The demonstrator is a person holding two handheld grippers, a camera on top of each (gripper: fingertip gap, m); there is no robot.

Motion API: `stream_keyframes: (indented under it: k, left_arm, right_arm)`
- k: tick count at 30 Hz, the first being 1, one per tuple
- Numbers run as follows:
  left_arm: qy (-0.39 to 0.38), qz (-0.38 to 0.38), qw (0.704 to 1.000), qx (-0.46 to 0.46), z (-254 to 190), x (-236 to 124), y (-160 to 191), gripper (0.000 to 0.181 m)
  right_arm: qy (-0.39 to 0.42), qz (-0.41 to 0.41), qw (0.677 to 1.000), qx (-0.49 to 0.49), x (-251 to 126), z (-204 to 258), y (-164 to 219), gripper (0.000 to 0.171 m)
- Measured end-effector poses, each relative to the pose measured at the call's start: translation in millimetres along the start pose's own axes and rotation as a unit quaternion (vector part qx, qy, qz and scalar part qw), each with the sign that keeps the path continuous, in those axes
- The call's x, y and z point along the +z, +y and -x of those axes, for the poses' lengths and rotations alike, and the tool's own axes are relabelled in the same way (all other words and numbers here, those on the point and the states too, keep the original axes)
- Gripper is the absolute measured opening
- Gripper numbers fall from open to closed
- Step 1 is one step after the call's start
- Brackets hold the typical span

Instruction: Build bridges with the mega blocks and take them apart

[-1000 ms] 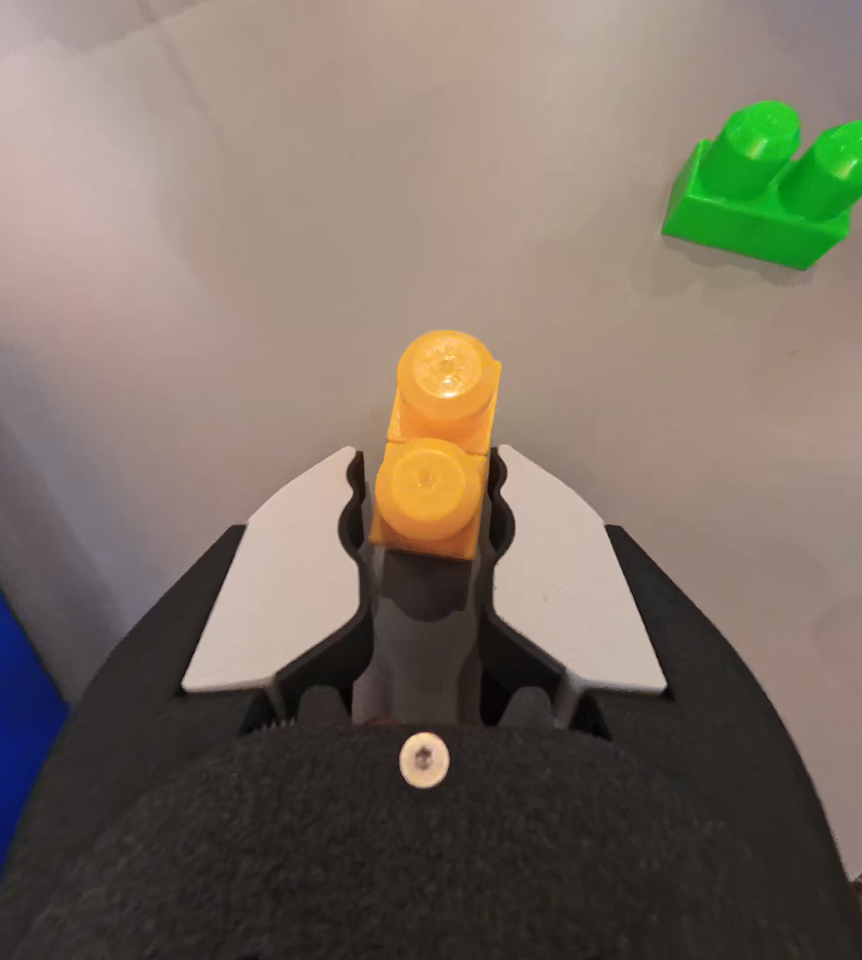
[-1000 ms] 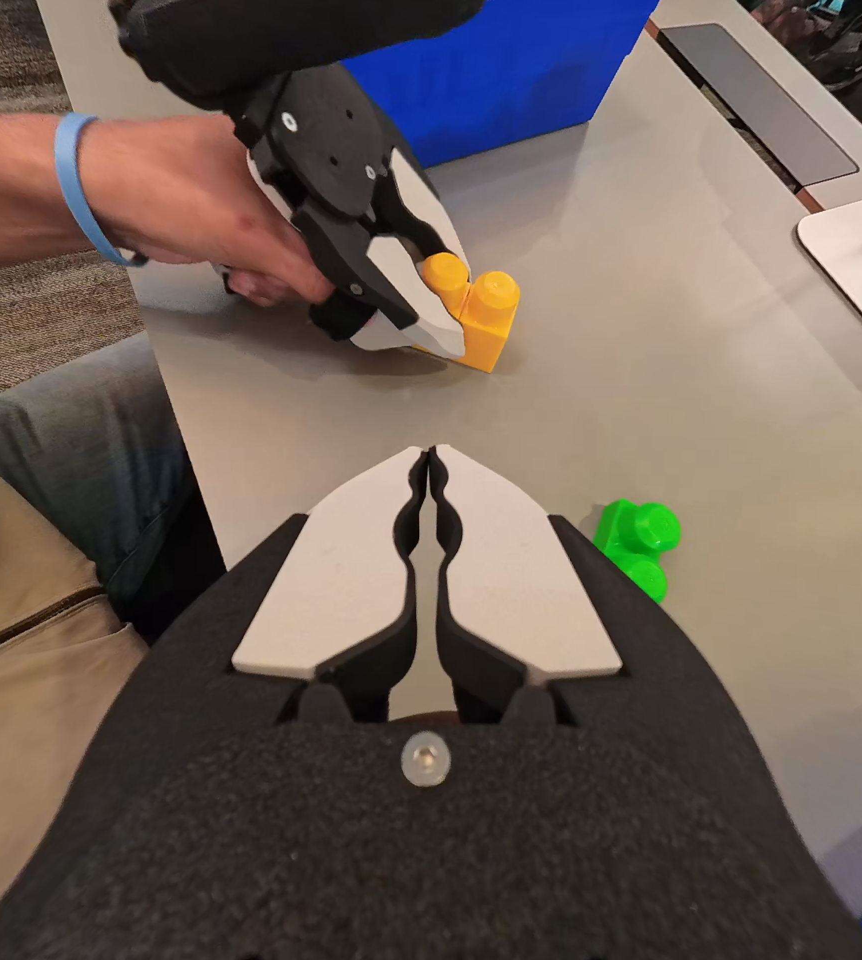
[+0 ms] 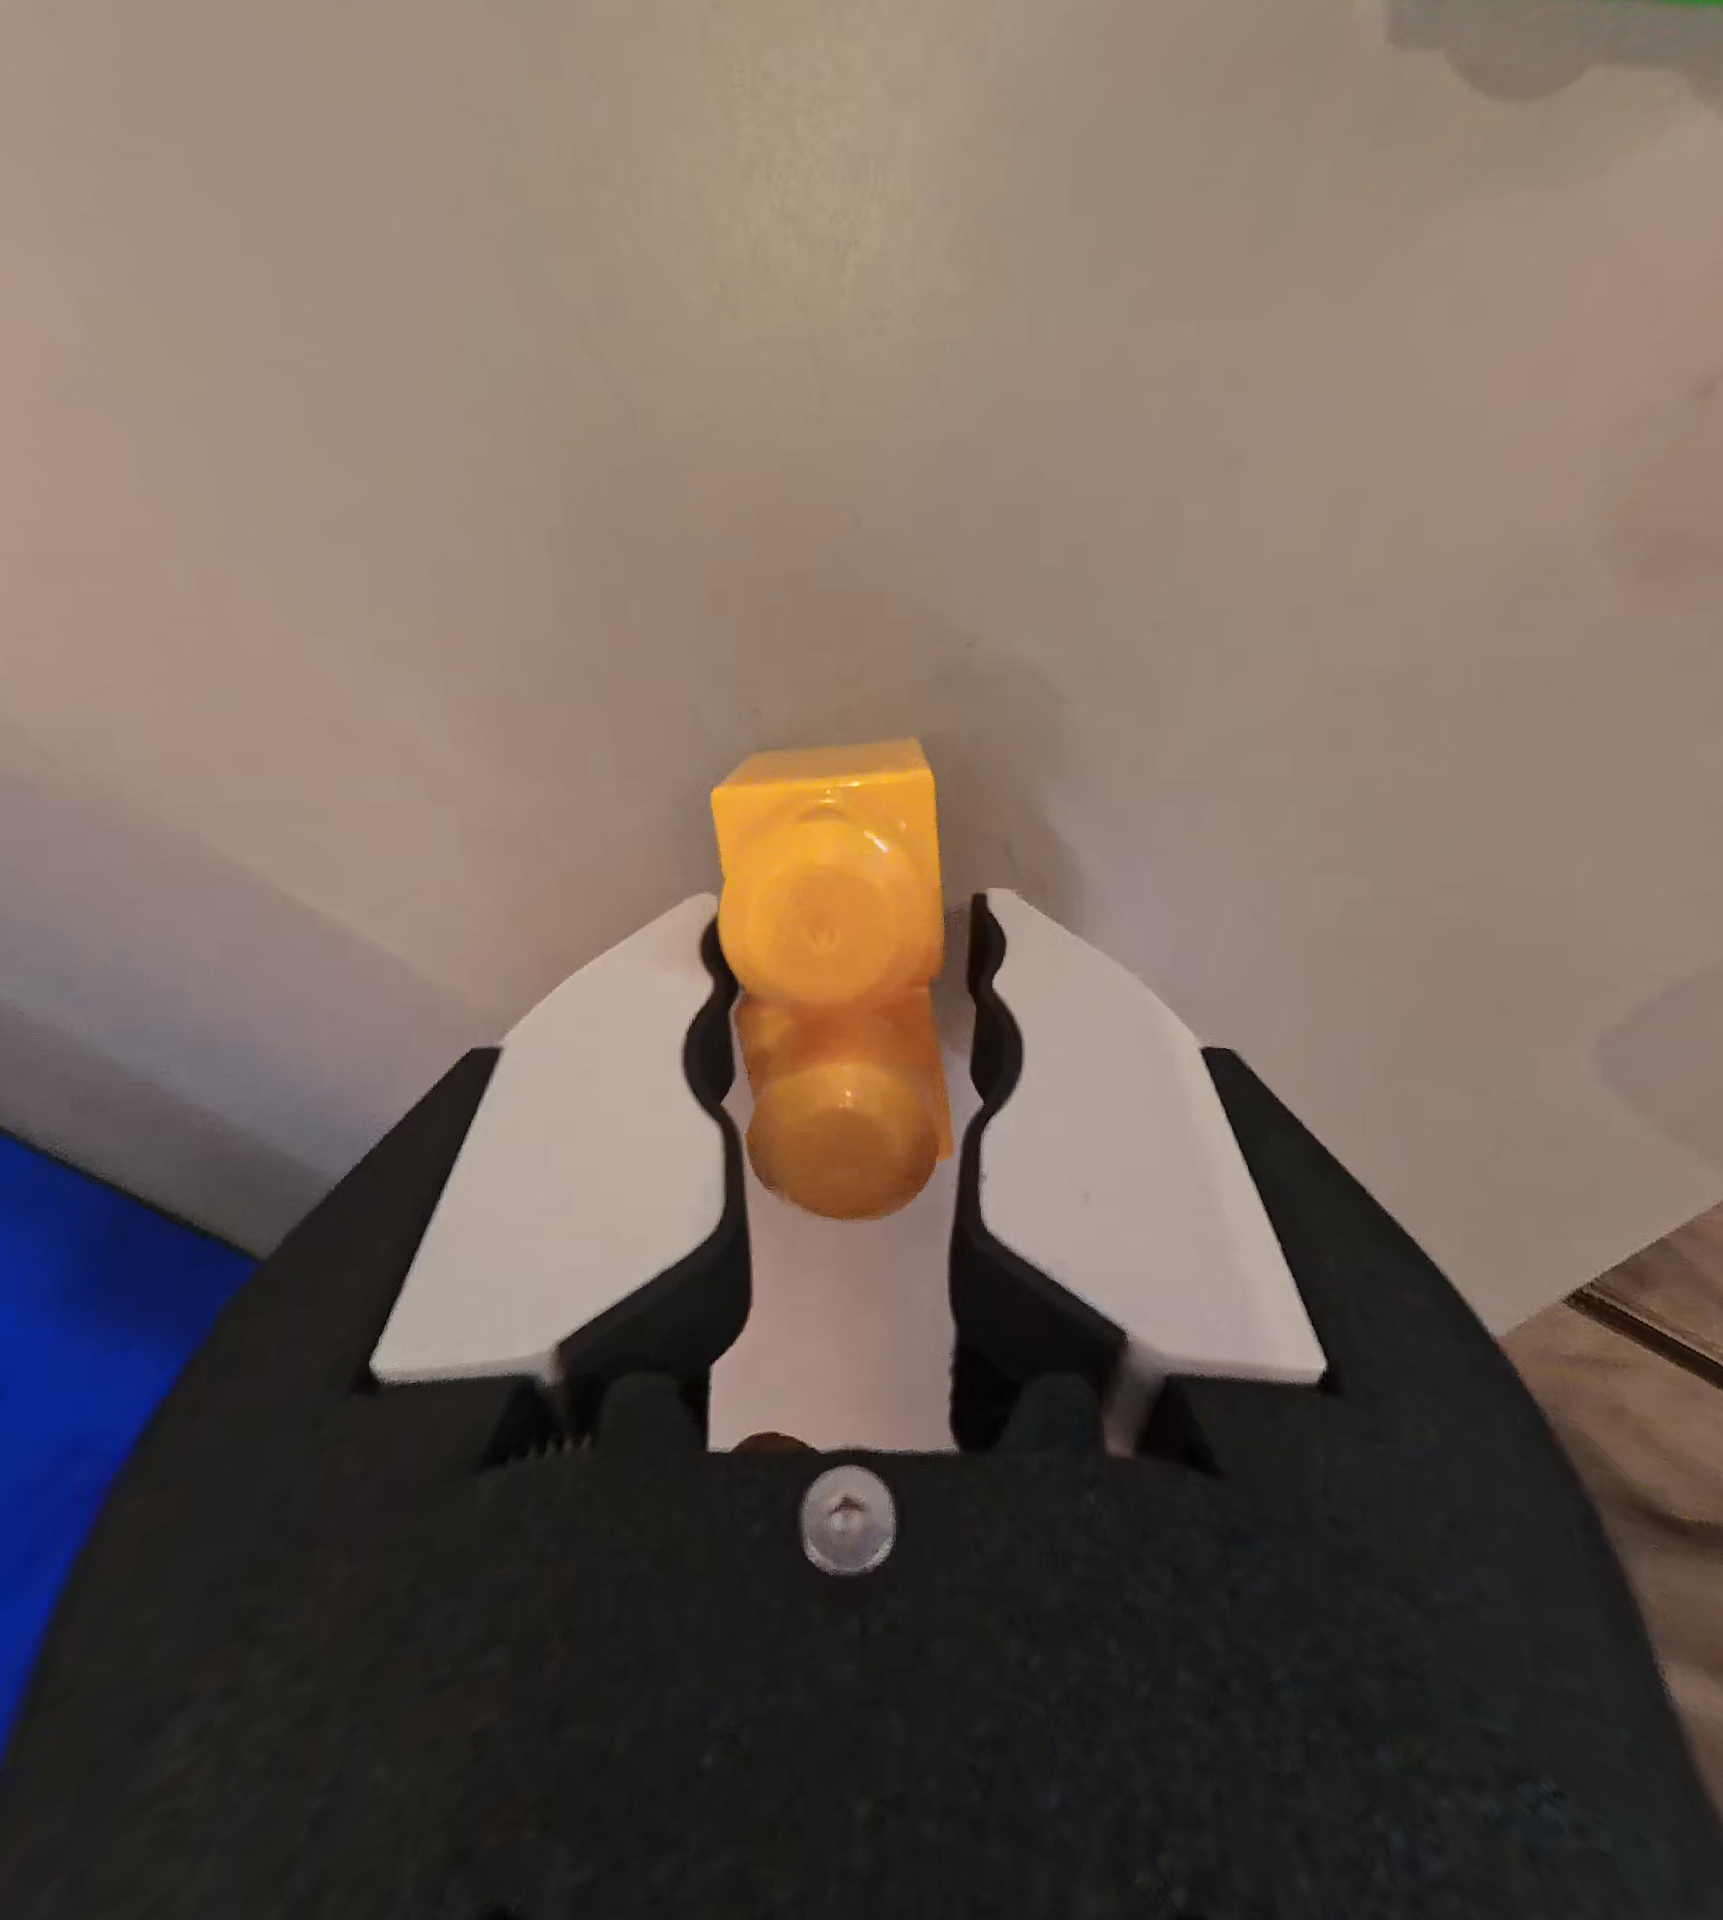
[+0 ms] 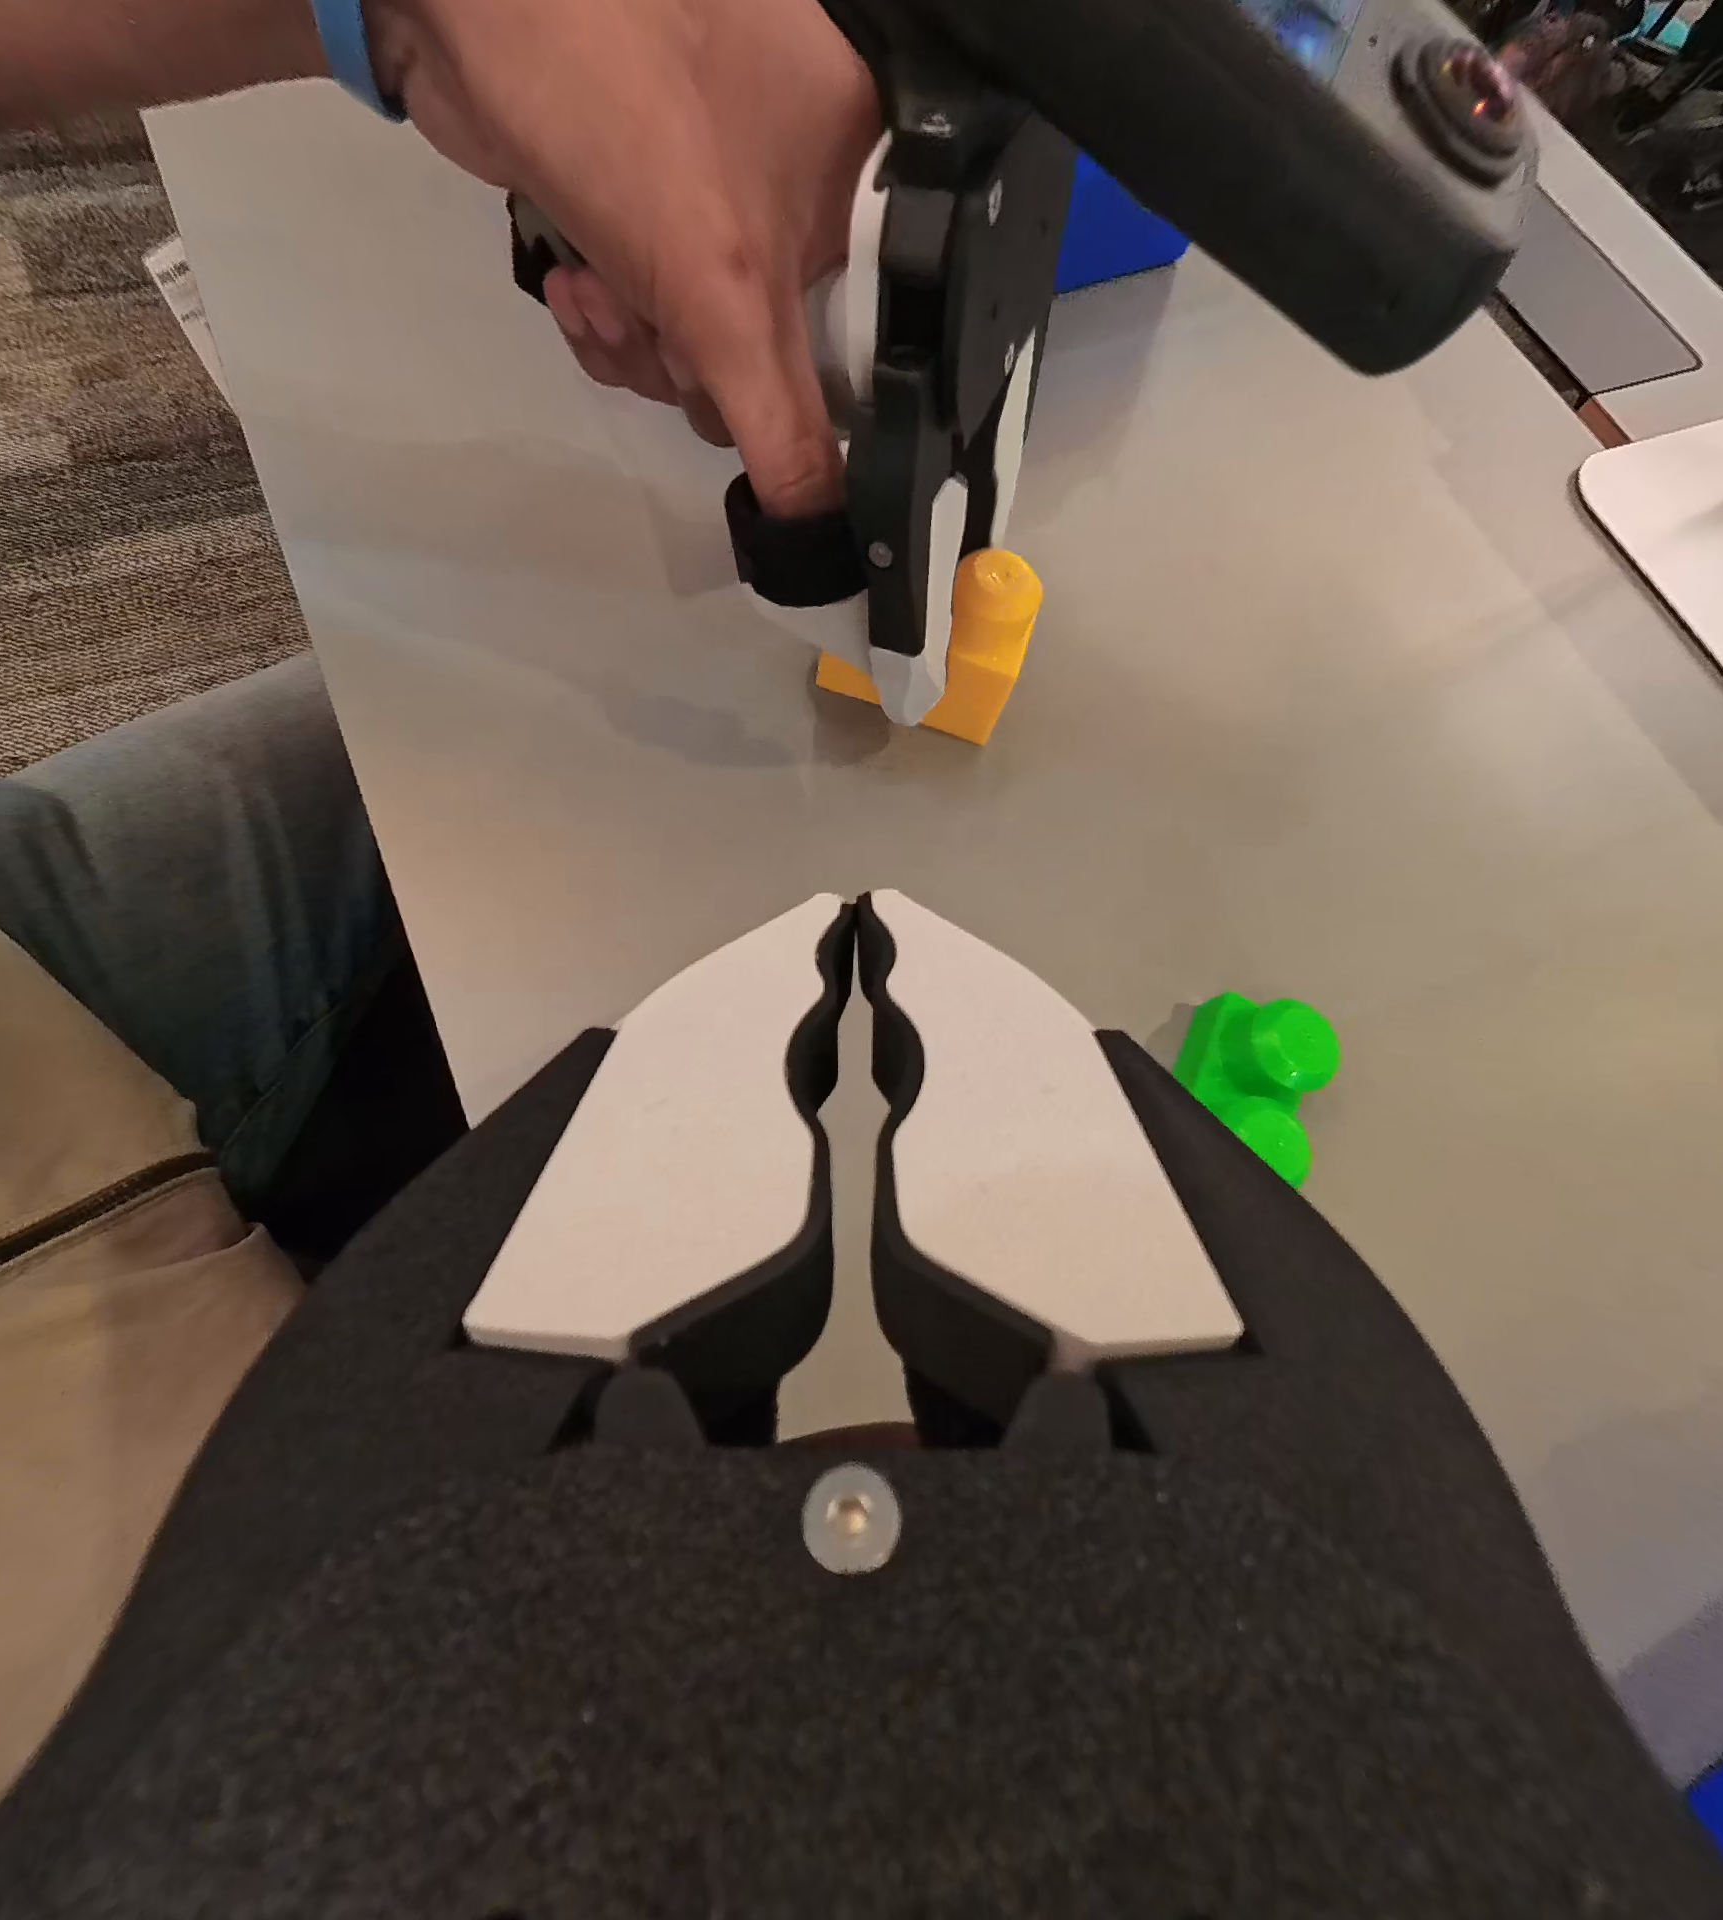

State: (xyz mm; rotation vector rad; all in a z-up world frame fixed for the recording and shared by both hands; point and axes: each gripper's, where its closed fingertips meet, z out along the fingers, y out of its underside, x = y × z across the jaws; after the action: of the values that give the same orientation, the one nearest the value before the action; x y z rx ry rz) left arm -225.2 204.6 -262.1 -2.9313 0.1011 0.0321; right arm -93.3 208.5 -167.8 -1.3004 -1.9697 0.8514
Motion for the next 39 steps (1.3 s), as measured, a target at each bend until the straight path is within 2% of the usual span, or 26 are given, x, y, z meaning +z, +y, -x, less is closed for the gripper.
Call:
stream_keyframes:
  k: [1, 12, 21, 22, 23, 28, 33, 36, 37, 39]
  left_arm:
    - [-0.003, 0.000, 1.000, 0.000, 1.1, 0.6, -0.7, 0.038]
    - [0.005, 0.007, 1.000, 0.010, 0.6, 0.3, 1.3, 0.036]
    - [0.007, 0.002, 0.999, 0.032, -1.1, -1.3, 6.8, 0.038]
    - [0.000, -0.007, 0.999, 0.034, 1.0, -2.8, 6.0, 0.042]
    - [-0.005, -0.019, 0.999, 0.030, 3.0, -5.6, 4.1, 0.050]
    - [-0.014, -0.119, 0.993, 0.015, -0.3, -40.2, -0.6, 0.063]
    - [-0.085, -0.252, 0.963, -0.031, 4.5, -72.9, 33.7, 0.058]
    - [-0.064, -0.323, 0.943, -0.054, -16.4, -71.3, 53.5, 0.060]
    - [-0.054, -0.339, 0.938, -0.042, -25.6, -68.8, 56.8, 0.068]
    - [-0.094, -0.350, 0.931, -0.038, -21.5, -61.3, 64.5, 0.069]
  right_arm:
    - [0.000, 0.000, 1.000, 0.000, -0.2, -0.2, 0.1, 0.000]
    - [0.003, -0.001, 1.000, 0.000, -3.1, -1.9, -0.1, 0.000]
    - [0.007, 0.000, 1.000, 0.000, -4.8, -3.2, -0.3, 0.000]
    - [0.007, -0.001, 1.000, 0.000, -5.0, -3.4, -0.3, 0.000]
    - [0.007, -0.001, 1.000, 0.000, -5.2, -3.5, -0.2, 0.000]
    - [0.012, -0.002, 1.000, 0.008, -3.8, -8.8, 2.9, 0.000]
    - [0.018, 0.001, 0.999, 0.030, 2.5, -17.4, 10.9, 0.010]
    - [0.023, 0.009, 0.999, 0.036, 6.7, -21.4, 16.0, 0.019]
    - [0.023, 0.009, 0.999, 0.038, 7.3, -22.0, 16.7, 0.022]
    - [0.023, 0.008, 0.999, 0.038, 7.5, -22.7, 16.9, 0.023]
